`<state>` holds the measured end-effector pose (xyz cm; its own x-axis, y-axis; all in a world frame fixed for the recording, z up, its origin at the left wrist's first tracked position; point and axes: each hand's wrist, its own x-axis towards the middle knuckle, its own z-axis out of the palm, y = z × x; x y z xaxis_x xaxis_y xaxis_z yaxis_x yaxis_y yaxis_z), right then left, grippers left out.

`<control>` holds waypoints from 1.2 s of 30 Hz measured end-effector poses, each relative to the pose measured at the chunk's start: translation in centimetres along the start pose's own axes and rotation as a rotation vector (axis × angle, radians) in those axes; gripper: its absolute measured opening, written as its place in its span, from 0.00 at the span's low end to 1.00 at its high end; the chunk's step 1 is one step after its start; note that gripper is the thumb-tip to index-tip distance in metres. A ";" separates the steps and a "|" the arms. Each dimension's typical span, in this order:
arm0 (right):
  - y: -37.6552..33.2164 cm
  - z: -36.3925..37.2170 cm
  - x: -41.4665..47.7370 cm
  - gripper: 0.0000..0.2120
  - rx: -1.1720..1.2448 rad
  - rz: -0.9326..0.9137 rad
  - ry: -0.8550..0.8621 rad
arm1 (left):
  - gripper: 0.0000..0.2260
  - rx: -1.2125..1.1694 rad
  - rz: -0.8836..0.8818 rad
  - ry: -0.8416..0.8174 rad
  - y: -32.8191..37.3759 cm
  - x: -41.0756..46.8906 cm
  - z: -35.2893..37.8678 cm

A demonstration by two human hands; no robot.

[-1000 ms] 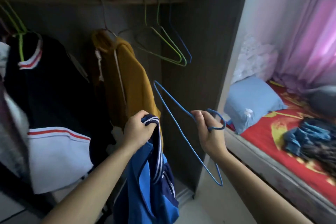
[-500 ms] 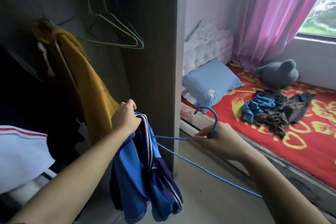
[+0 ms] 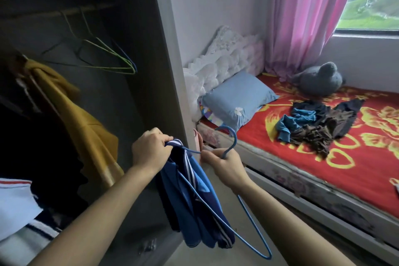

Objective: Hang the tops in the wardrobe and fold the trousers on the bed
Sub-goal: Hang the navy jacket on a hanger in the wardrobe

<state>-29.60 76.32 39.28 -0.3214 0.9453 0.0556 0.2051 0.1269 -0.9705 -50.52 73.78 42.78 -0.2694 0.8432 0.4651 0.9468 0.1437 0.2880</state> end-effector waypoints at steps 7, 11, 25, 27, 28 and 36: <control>-0.7 0.6 0.6 0.15 -0.030 -0.089 0.078 | 0.02 -0.347 0.072 0.041 2.1 -0.1 -2.6; -2.1 -0.4 1.4 0.20 0.061 -0.214 0.096 | 0.04 -0.301 0.247 -0.005 1.7 0.5 -3.5; -2.4 -0.1 3.6 0.18 -0.178 -0.265 0.412 | 0.06 -0.202 0.219 -0.054 1.6 1.8 -0.9; -1.8 0.3 3.3 0.27 -0.307 -0.320 0.551 | 0.07 -0.176 0.191 0.027 1.6 1.9 -0.9; -1.1 0.4 3.2 0.33 -0.354 -0.404 0.646 | 0.07 -0.164 0.170 0.067 1.6 1.9 -1.0; 6.3 4.8 0.7 0.10 -0.535 -0.389 0.180 | 0.07 -0.148 0.058 0.339 1.7 2.8 -4.0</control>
<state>-32.94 76.30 32.12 -0.3153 0.8303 0.4596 0.5494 0.5546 -0.6250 -50.40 74.26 47.92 -0.2828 0.6248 0.7278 0.9330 0.0033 0.3598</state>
